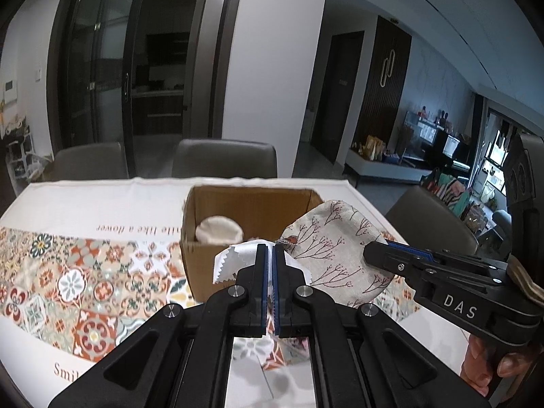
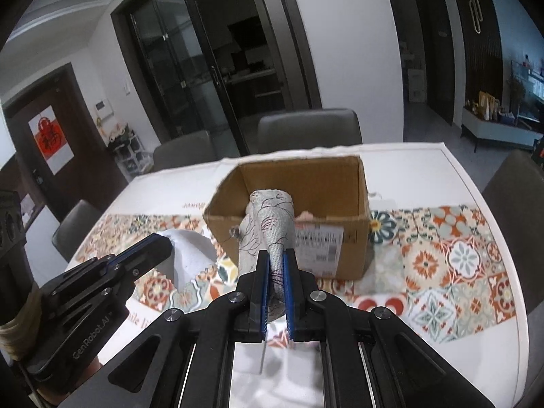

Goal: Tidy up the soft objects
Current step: 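Lift the pouch and white cloth and carry both over the box, then lower pouch and cloth into the box and open both tools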

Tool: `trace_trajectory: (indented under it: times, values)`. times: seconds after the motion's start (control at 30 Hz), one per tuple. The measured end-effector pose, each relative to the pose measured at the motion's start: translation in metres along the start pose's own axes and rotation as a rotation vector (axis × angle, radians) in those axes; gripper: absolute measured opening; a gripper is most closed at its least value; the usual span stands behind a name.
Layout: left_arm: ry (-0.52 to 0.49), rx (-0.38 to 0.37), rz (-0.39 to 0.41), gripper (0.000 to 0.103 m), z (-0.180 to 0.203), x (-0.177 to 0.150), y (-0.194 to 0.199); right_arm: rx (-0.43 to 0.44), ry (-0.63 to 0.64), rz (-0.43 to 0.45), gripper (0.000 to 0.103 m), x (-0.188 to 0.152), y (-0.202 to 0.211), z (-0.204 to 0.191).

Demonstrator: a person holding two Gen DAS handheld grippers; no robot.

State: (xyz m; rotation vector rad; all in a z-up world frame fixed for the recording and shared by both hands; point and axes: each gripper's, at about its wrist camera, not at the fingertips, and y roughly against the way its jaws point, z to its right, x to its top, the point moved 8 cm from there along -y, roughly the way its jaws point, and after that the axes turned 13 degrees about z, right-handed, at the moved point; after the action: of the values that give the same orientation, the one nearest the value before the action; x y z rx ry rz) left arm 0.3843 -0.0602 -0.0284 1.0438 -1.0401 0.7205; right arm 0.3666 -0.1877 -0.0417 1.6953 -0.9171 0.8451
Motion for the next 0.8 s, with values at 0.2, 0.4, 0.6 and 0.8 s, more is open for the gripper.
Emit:
trace_trajectory:
  times: [0.2,0.4,0.6,0.8]
  values:
    - [-0.022,-0.012,0.036,0.004,0.000,0.019,-0.009,-0.003,0.005,0.048,0.009,0.021,-0.003,0.000]
    - [-0.038,-0.022,0.073,0.004,0.001,0.037,-0.019,-0.003,0.003,0.087,0.009,0.040,-0.008,0.001]
    - [-0.057,-0.027,0.101,0.004,0.002,0.054,-0.035,-0.006,0.001,0.121,0.009,0.058,-0.014,0.004]
    - [-0.057,-0.036,0.106,0.004,0.001,0.064,-0.052,-0.013,0.002,0.143,0.009,0.072,-0.024,0.009]
